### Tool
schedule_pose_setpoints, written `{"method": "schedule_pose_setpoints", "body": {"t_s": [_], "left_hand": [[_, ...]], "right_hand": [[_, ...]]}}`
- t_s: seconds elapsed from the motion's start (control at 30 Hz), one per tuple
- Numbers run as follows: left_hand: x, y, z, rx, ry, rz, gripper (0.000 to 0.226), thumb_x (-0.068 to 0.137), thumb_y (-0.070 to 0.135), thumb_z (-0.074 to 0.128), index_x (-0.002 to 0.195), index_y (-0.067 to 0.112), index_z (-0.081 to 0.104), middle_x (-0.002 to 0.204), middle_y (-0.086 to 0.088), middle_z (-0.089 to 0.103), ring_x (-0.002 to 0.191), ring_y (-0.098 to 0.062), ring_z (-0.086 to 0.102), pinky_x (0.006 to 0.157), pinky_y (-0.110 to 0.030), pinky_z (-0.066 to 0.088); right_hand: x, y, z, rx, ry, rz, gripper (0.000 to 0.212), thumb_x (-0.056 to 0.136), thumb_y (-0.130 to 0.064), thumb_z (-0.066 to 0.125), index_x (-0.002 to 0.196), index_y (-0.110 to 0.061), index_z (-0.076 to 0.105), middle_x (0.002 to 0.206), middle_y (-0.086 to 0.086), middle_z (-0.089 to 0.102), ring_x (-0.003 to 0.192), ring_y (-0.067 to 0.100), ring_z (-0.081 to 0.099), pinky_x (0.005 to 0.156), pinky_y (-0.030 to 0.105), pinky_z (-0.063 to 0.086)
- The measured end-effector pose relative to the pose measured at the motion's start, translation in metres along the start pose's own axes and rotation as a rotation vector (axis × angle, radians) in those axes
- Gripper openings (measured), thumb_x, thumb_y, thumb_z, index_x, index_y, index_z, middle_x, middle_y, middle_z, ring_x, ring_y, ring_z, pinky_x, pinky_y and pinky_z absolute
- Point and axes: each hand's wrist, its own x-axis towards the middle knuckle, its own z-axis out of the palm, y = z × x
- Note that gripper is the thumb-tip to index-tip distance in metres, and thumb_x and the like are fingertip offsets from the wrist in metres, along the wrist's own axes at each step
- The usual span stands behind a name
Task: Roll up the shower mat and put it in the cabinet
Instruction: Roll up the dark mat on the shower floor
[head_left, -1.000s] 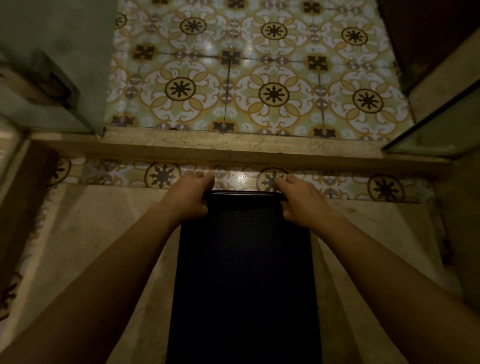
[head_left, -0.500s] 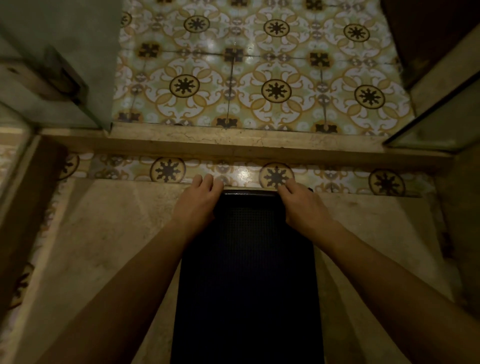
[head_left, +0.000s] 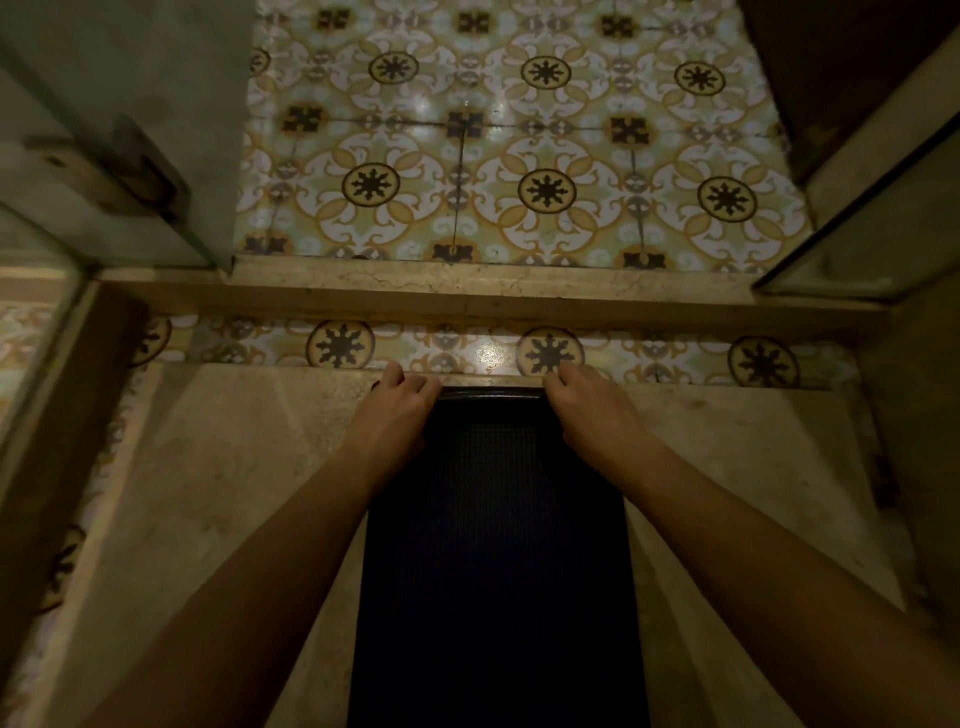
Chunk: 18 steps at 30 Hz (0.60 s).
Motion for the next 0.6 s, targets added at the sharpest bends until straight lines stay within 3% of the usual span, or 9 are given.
{"method": "schedule_pose_setpoints", "body": {"t_s": [0.2,0.3,0.47,0.6], "left_hand": [[0.003,0.009,-0.006,-0.029,0.018,-0.050,0.026,0.079,0.002,0.061,0.105,0.005,0.058,0.102,-0.016,0.065,0.102,-0.035,0.049,0.067,-0.044,0.049],[0.003,0.007,-0.007,-0.033,-0.013,-0.051,0.029,0.079,0.007,0.064,0.108,0.007,0.058,0.105,-0.014,0.066,0.104,-0.033,0.049,0.073,-0.041,0.049],[0.009,0.003,-0.012,-0.050,-0.005,-0.055,0.046,0.077,0.000,0.062,0.121,0.005,0.053,0.102,-0.015,0.067,0.101,-0.034,0.053,0.072,-0.042,0.046],[-0.004,0.012,-0.003,-0.114,0.037,-0.072,0.033,0.078,-0.001,0.062,0.110,0.005,0.058,0.106,-0.015,0.062,0.102,-0.033,0.056,0.074,-0.043,0.050]], "right_hand": [[-0.005,0.001,0.003,0.018,-0.024,-0.015,0.040,0.078,0.003,0.065,0.115,-0.002,0.051,0.113,0.018,0.053,0.101,0.032,0.053,0.070,0.040,0.046],[-0.005,-0.002,0.001,0.007,-0.010,0.015,0.043,0.078,0.005,0.063,0.118,-0.002,0.049,0.114,0.019,0.053,0.101,0.034,0.054,0.068,0.038,0.042],[-0.005,-0.009,-0.002,0.028,-0.007,0.035,0.028,0.080,0.008,0.056,0.108,0.000,0.054,0.109,0.020,0.055,0.095,0.038,0.058,0.066,0.043,0.046],[-0.006,-0.006,-0.001,0.041,-0.045,0.039,0.032,0.079,0.005,0.059,0.109,-0.003,0.052,0.113,0.017,0.053,0.094,0.036,0.058,0.066,0.042,0.047]]}}
